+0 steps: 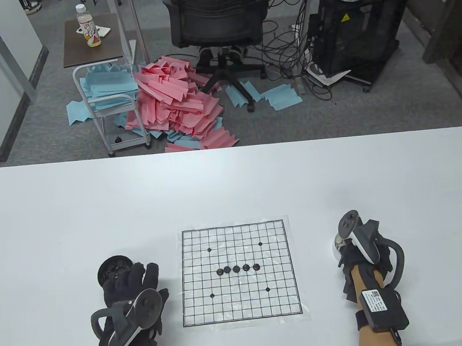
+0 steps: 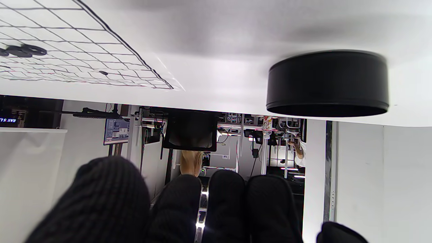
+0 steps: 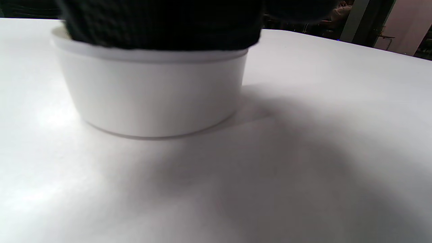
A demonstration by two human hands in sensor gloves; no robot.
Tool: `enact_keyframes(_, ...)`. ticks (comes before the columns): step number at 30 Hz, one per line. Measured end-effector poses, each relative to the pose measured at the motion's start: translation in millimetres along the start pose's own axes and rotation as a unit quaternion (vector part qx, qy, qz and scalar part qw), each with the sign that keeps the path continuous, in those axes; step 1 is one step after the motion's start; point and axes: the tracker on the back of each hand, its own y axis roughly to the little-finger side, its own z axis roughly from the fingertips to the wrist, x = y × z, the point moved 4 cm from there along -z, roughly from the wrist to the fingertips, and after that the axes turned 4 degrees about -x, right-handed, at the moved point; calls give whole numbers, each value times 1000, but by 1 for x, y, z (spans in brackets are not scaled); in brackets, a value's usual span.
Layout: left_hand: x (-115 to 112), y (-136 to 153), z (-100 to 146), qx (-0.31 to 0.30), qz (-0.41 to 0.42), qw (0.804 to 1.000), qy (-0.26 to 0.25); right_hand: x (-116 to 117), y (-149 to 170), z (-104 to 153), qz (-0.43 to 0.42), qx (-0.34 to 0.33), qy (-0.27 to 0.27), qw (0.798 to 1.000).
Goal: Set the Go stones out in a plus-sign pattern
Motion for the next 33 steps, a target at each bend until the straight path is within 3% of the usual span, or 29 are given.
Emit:
enact_keyframes(9, 0, -1, 0, -4, -2, 1000, 4, 3, -3, 0, 18, 6, 42, 999)
enact_keyframes(26, -1, 1, -1, 0, 7, 1000, 9, 8, 2, -5, -14, 11, -12, 1000)
enact_keyframes(33, -1, 7, -1, 9, 20, 1000, 11, -1, 2, 0, -29, 5, 30, 999)
